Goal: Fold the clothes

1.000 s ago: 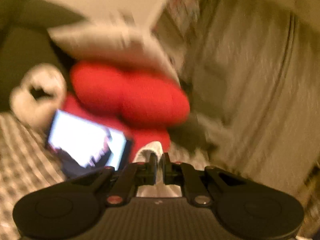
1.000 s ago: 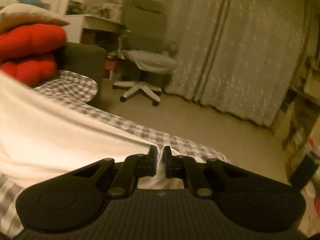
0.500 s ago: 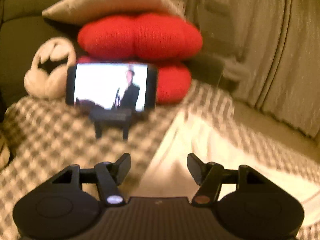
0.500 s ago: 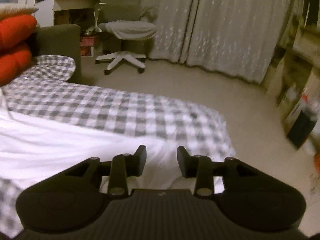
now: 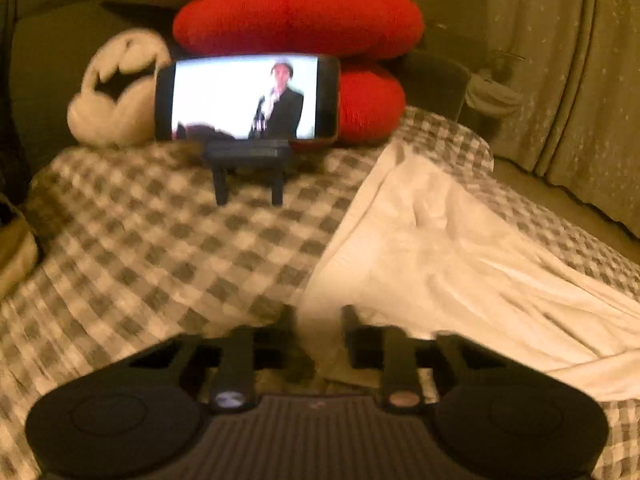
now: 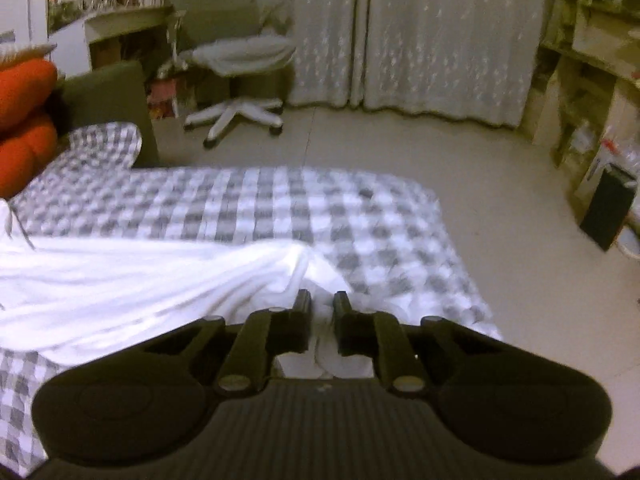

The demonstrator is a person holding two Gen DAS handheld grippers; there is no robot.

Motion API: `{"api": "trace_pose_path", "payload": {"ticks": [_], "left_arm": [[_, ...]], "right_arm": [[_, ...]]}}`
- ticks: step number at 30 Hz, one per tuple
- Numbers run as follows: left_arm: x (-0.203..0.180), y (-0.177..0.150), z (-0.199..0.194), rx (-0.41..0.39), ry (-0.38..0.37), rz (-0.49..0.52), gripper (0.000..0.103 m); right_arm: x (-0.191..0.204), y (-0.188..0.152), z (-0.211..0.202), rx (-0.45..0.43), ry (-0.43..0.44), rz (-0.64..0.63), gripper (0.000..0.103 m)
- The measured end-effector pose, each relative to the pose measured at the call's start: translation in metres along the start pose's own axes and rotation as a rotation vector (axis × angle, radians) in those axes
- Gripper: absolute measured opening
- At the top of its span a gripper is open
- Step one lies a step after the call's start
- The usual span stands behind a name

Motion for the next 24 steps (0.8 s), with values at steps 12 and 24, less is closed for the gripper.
{"api": "trace_pose_path", "payload": {"ticks": [12,24], "left_arm": [[0.035,0.007,-0.061,-0.106,-0.033,-0.098,0.010],[0.089,-0.016,-0.081,-0.083,-0.147,-0.224,0.009]], "right_arm": [[-0.023,0.012,-0.051,-0.126,-0.021,0.011,0.012],[-0.038,-0.017,-0.075,-0.064,0.081,-0.048,0.015]]}}
Point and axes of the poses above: each gripper's, at about its wrist camera, not at the fingertips, and z roughly the way its jaws point, x to its left, y to its top, the point moved 4 cm from there along z, roughly the way its jaws point, and after that the axes turned 3 degrees about y, right-handed, at the moved point
